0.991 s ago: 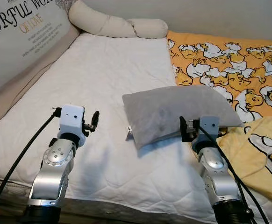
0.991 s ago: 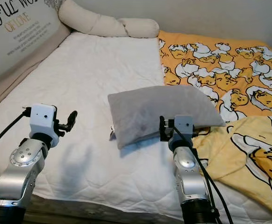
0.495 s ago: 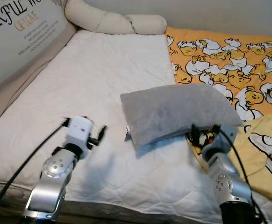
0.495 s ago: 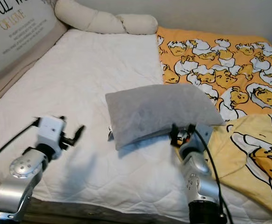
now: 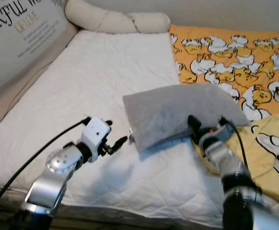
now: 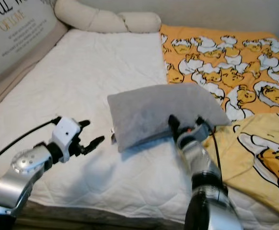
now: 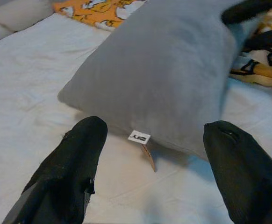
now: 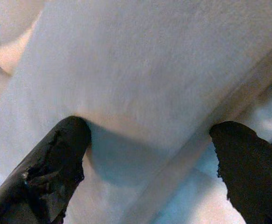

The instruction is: Clean up the room

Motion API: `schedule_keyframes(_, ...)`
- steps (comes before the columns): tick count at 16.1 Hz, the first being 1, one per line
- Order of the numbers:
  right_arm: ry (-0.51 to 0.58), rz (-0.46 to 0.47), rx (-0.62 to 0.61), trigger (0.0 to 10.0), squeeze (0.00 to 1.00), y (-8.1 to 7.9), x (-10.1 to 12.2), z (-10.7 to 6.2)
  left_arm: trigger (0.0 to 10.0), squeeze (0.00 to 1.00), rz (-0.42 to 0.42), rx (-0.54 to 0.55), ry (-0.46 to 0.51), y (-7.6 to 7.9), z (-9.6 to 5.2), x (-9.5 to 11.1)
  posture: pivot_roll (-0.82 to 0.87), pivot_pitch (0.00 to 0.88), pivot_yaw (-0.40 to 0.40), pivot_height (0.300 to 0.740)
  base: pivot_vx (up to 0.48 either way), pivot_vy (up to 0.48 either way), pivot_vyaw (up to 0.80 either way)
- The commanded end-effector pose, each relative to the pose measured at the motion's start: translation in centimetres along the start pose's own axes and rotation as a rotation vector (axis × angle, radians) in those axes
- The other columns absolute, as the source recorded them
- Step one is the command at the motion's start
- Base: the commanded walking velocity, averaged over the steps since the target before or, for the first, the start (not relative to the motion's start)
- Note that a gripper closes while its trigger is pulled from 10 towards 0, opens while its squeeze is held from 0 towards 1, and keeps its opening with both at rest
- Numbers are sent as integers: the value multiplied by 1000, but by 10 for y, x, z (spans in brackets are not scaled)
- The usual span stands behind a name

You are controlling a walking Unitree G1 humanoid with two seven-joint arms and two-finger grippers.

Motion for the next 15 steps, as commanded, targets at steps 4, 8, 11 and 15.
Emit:
schedule_keyframes(4,3,214,-20,10000,1000,-10,3,9,10000,0,32,-74,-9,3,-13,2,97,0,-3,740,0,0,0)
schedule_keyframes(8,-35,196,-57,4549,0,-14,-9,13,10000,0,31,-137,-24,14,-28,2,124,0,-4,740,0,0,0)
schedule_keyframes(11,-34,150,-136,0,0,-2,-16,11,10000,0,17,-194,-41,25,-34,1,131,0,-15,740,0,0,0)
schedule_keyframes(15,-24,153,-175,0,0,0,-17,11,10000,0,10,-201,-56,25,-33,-1,129,0,-20,740,0,0,0)
Point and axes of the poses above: a point about 5 cm out from each wrist's last joint towards the gripper, its own z axis pointing out of the wrist towards the gripper, its own x axis along the axis of the wrist's last joint, y = z × x, the point moved 2 cm from there along z, pointing out of the wrist towards the gripper, and after that the axes turned 11 degrees about z, right-handed, at the moved point
